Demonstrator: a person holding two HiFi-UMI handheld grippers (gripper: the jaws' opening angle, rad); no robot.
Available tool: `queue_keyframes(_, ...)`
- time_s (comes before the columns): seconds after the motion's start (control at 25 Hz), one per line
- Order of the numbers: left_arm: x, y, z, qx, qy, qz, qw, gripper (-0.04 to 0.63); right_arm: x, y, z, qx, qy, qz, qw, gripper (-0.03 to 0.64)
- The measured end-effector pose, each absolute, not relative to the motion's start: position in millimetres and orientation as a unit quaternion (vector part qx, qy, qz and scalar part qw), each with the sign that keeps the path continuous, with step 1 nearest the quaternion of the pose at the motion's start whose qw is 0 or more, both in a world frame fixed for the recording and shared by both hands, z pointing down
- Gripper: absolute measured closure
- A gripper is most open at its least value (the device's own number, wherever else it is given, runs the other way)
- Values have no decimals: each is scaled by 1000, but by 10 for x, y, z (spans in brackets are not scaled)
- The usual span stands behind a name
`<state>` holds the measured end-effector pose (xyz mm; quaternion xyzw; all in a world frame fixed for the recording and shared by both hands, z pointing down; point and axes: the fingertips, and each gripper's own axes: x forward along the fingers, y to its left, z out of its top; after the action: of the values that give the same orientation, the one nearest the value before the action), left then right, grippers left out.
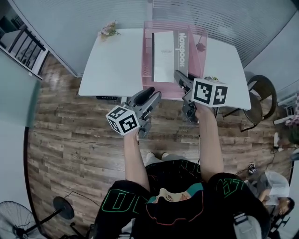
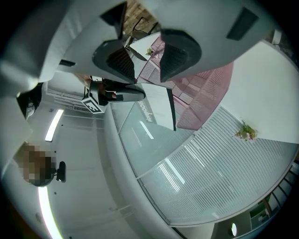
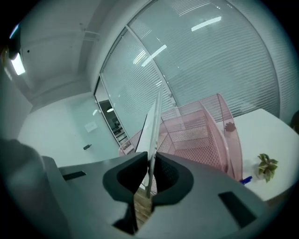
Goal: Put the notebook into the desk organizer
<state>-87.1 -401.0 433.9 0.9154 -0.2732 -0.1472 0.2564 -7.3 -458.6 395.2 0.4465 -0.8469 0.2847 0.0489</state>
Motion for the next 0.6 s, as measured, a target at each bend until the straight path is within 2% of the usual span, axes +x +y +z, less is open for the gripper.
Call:
queue_keyframes(0.2,-785,-4023,4326,922,-259,-138,251,430,-92,-4707,4001,482,-827,263,118,537)
queue_keyframes(0.6,-760,-4072,4247,927,-241,-154,244,434,-106,-4918,4123,523,-796,136,274,507)
